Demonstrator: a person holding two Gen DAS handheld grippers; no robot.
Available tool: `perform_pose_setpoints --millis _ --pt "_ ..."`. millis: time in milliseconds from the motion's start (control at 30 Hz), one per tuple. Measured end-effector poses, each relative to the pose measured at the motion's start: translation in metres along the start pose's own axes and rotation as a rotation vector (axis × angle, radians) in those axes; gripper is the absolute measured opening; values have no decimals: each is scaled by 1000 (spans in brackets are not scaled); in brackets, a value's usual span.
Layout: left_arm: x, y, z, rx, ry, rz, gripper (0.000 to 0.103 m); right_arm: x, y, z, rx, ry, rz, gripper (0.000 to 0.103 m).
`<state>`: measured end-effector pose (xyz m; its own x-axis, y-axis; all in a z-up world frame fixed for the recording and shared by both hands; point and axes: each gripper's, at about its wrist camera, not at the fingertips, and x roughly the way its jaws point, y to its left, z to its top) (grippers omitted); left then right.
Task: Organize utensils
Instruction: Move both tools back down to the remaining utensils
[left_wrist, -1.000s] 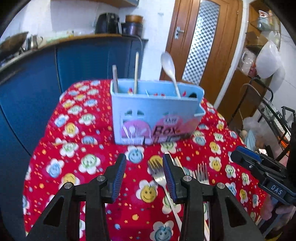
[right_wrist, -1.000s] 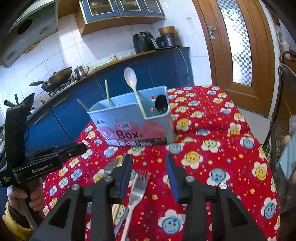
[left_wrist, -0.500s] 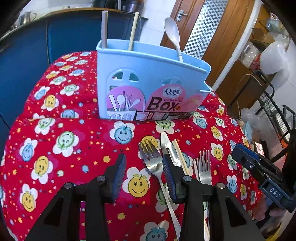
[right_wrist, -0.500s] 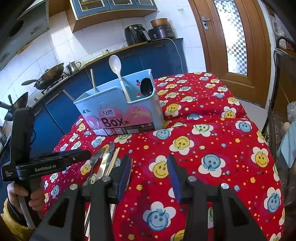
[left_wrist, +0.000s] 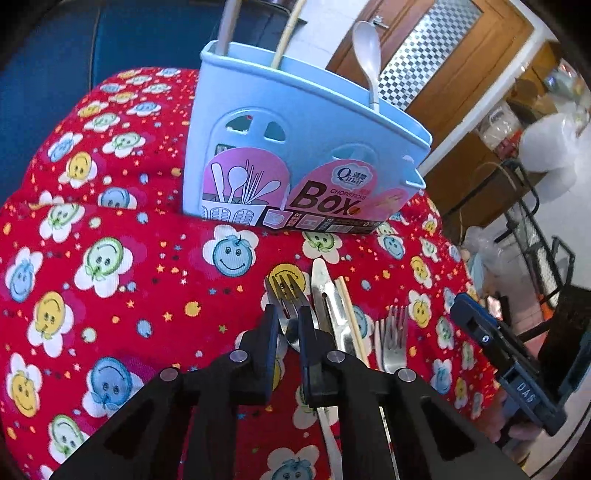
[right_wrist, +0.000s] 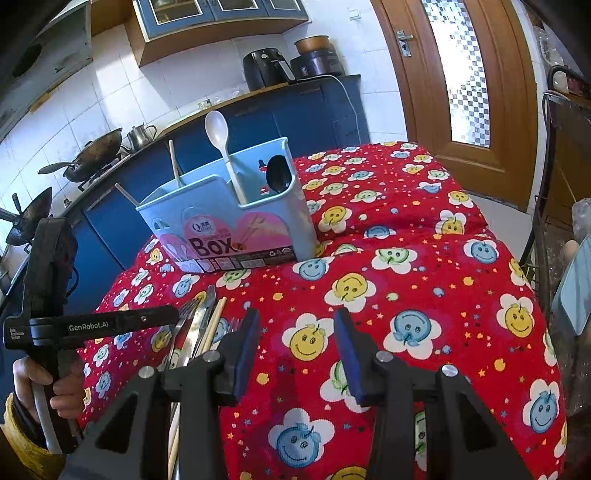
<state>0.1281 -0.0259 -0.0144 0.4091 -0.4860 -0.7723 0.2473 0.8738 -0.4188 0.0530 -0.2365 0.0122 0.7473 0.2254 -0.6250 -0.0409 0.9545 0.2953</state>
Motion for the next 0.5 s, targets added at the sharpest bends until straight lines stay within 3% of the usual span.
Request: perform_pose_setpoints --millis 133,333,500 --pt "4 7 1 -74 19 -84 10 -1 -2 3 0 -7 0 44" --pt "9 9 -2 -112 35 -130 12 1 -6 1 2 -2 -4 44" --pt "5 8 -4 -86 37 -126 27 3 -6 1 3 -1 3 44"
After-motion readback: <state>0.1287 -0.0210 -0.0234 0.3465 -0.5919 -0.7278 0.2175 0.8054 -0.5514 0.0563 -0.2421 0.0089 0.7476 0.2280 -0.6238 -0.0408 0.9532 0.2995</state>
